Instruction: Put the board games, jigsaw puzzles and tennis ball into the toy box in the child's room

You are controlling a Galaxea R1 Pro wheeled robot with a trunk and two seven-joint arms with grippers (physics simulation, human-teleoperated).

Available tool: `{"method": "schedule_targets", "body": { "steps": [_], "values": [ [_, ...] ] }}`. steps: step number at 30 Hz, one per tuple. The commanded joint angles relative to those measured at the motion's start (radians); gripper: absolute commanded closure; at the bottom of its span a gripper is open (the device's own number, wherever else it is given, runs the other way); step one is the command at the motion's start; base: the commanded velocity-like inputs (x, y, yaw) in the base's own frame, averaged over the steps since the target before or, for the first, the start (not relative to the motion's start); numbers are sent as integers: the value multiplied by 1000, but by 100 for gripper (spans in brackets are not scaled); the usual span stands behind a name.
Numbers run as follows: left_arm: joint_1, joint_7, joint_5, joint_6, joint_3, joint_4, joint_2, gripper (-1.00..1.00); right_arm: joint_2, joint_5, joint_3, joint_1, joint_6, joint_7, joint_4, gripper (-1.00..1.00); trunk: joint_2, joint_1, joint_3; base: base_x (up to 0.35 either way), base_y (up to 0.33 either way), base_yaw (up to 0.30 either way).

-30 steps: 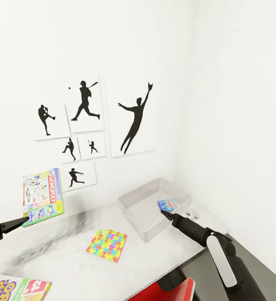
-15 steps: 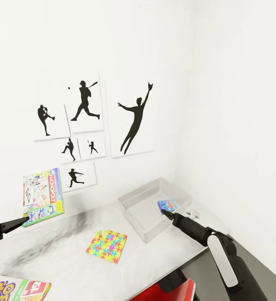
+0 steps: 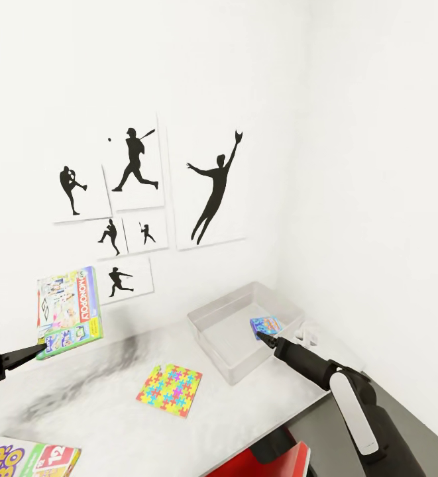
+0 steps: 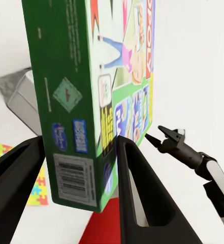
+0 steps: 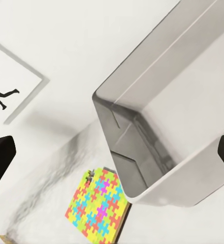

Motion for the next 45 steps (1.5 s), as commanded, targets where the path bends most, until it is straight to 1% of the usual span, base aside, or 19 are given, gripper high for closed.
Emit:
{"method": "schedule_targets", "body": {
  "steps": [1,5,8,11,14,16,18,19,20,21,24,25,28,31,36,37,39,40,45],
  "values": [
    [0,-5,-1,11,-1,0,-2,100,-1,-1,-2,0,6,3,0,-100,-1,0,0,0,0,0],
    [0,-5,-2,13,-24,0,-17,100,-4,-2,-2,3,7,4,-5,-100,-1,0,0,0,0,0],
    [0,-5,-2,15,-68,-1,-28,100,-7,-2,-11,4,8,6,-38,-100,-1,0,0,0,0,0],
    [0,16,-1,17,-115,-29,-51,100,-8,-2,-19,2,9,18,-69,-100,-1,0,0,0,0,0],
    [-1,52,-2,18,-142,-81,-100,100,-9,-1,-31,2,10,78,-93,-100,-1,0,0,0,0,0],
    [-22,103,-2,21,-152,-104,-153,100,-11,2,-64,1,10,138,-97,-100,-1,0,0,0,0,0],
    [-93,183,-4,26,-163,-109,-213,100,-12,7,-103,2,10,184,-97,-100,-1,0,0,0,0,0],
    [-113,207,-4,27,-169,-107,-228,100,-12,8,-112,2,10,192,-97,-100,-1,0,0,0,0,0],
    [-149,256,-4,29,-183,-100,-255,100,-13,9,-127,2,10,204,-97,-100,-1,0,0,0,0,0],
    [-165,281,-4,30,-191,-95,-266,100,-13,10,-133,2,10,209,-96,-100,-1,0,0,0,0,0],
    [-243,408,-1,32,-260,-48,-313,100,-15,11,-163,3,10,222,-96,-100,-1,0,0,0,0,0],
    [-257,424,-1,32,-272,-37,-322,100,-15,11,-166,3,10,223,-95,-100,-1,0,0,0,0,0],
    [-349,495,0,32,-310,43,-374,100,-16,12,-177,3,10,226,-95,-100,-1,0,0,0,0,0],
    [-408,534,-1,32,-320,100,-404,100,-16,12,-181,3,10,227,-94,-100,-1,0,0,0,0,0],
    [-522,674,-1,32,-329,208,-489,100,-16,12,-183,2,10,227,-94,-100,-1,0,0,0,0,0],
    [-529,689,-1,32,-329,215,-497,100,-16,12,-183,2,10,227,-94,-100,-1,0,0,0,0,0],
    [-550,744,0,31,-330,236,-535,100,-16,12,-183,3,10,227,-94,-100,-1,0,0,0,0,0],
    [-554,757,0,31,-330,240,-544,100,-16,12,-183,3,10,227,-94,-100,-1,0,0,0,0,0],
    [-567,902,0,23,-330,284,-622,100,-16,11,-187,3,10,228,-86,-100,-1,0,0,0,0,0]
  ]
}}
